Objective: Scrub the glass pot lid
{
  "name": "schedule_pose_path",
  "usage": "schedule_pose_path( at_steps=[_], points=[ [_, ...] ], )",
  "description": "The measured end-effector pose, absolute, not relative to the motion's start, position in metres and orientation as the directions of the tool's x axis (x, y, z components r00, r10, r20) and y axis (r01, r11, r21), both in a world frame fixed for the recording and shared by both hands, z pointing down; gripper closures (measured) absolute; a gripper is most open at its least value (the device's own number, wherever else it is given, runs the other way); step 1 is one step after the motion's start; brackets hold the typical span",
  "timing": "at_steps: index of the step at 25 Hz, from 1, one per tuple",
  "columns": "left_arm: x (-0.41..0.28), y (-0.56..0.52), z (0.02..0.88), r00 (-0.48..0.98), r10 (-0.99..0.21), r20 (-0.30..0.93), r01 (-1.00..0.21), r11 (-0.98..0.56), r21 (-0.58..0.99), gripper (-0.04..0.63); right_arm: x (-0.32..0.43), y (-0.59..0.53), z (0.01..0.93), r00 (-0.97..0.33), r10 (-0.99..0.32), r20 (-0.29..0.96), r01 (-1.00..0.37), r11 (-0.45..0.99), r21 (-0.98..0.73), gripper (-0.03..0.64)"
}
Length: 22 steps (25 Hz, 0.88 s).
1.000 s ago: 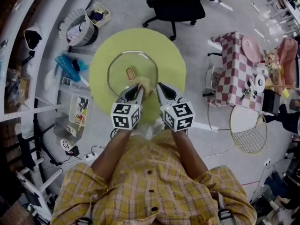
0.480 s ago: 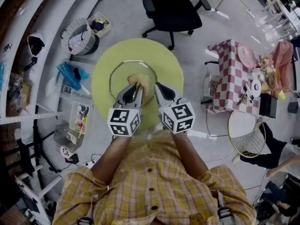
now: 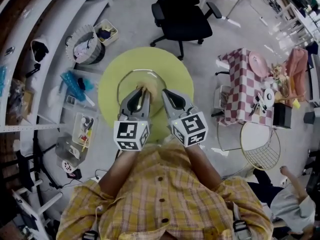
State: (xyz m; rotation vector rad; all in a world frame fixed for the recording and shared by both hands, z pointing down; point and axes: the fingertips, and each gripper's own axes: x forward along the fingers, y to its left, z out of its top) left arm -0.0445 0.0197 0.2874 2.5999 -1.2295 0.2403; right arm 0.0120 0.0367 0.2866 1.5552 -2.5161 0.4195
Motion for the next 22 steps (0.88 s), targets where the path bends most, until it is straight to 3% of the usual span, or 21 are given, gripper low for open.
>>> schedule_pose_path(
  at_steps=[7,22],
  points=[
    [-0.044,0.02,0.27,0.61,-0.767,0.2,-0.79,-0.609,0.076,0.555,0.02,0.04,0.267,-0.423,-0.879,0.222,-0.904,0.394,-0.164,0.62],
    [-0.036,0.021,0.255,0.615,-0.776,0.141,-0.787,-0.615,0.049,0.555,0.026,0.04,0.258,-0.419,-0.887,0.195,-0.907,0.397,-0.14,0.62]
  ],
)
